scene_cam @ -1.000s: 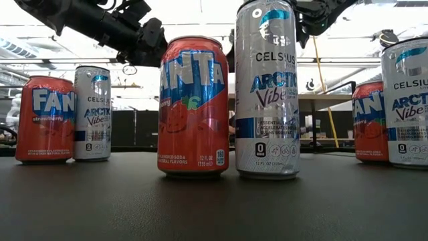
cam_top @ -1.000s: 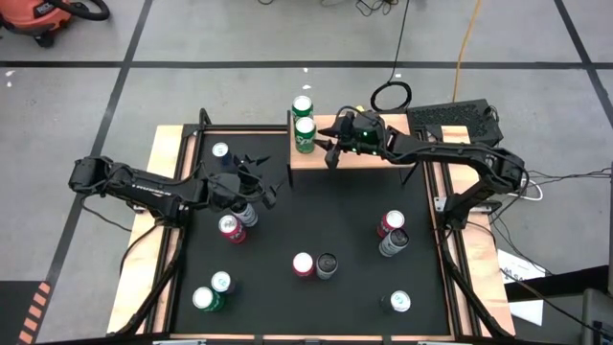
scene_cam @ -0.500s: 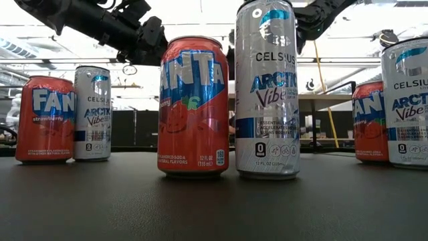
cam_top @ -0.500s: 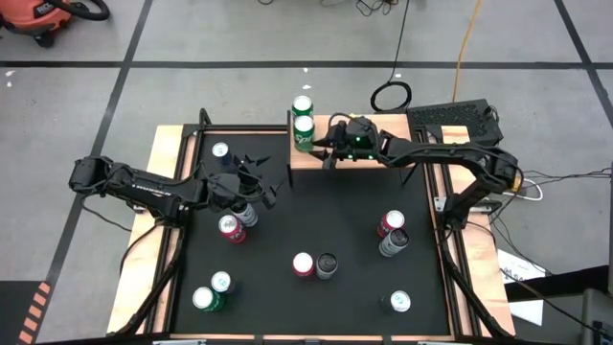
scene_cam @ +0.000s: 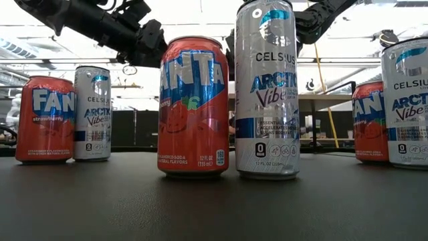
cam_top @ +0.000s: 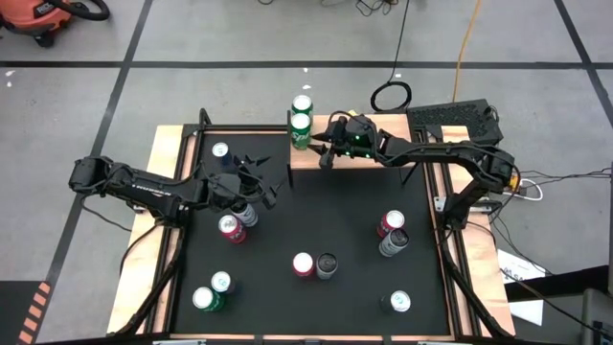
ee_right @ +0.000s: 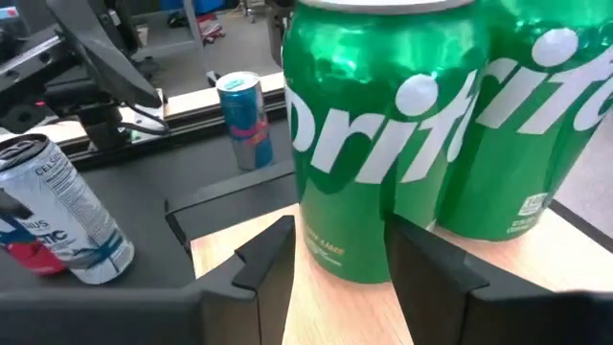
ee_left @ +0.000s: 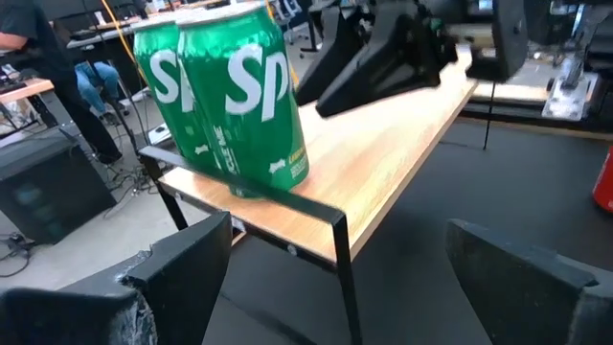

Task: Place canned beverage on shelf
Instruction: Put the right green soda can on the shelf, then put the green soda can on the shelf

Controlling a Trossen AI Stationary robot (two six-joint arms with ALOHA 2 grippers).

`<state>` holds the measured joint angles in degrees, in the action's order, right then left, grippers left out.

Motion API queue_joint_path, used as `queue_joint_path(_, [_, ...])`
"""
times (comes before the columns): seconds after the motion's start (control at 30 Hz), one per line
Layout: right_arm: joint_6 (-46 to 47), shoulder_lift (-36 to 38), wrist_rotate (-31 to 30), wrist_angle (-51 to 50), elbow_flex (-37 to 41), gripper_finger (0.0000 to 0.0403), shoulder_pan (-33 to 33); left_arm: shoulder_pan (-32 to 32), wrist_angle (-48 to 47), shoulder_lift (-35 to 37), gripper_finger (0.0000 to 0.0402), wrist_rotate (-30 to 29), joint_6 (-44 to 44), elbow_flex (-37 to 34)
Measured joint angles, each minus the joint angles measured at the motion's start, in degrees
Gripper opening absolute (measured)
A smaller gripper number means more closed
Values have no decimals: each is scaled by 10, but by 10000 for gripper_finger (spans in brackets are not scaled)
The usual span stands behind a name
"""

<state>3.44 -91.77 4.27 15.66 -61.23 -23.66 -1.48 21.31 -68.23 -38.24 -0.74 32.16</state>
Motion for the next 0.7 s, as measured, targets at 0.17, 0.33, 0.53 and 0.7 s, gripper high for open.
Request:
queue_joint_path(0.17, [20, 15, -1, -35, 0, 150, 9, -4, -38, 10, 379, -2, -5, 0])
queue_joint_path(0.33, [14, 60, -20, -93, 0, 150, 46, -32, -116, 84, 379, -27, -35, 1])
queue_joint_path(0.53, [-17, 138, -59, -61, 53, 150, 115, -107, -246, 167, 379, -25, -90, 40])
queue_joint_path(0.7, [7, 222, -46, 65, 165, 150, 160, -208, -276, 161, 379, 37, -95, 63])
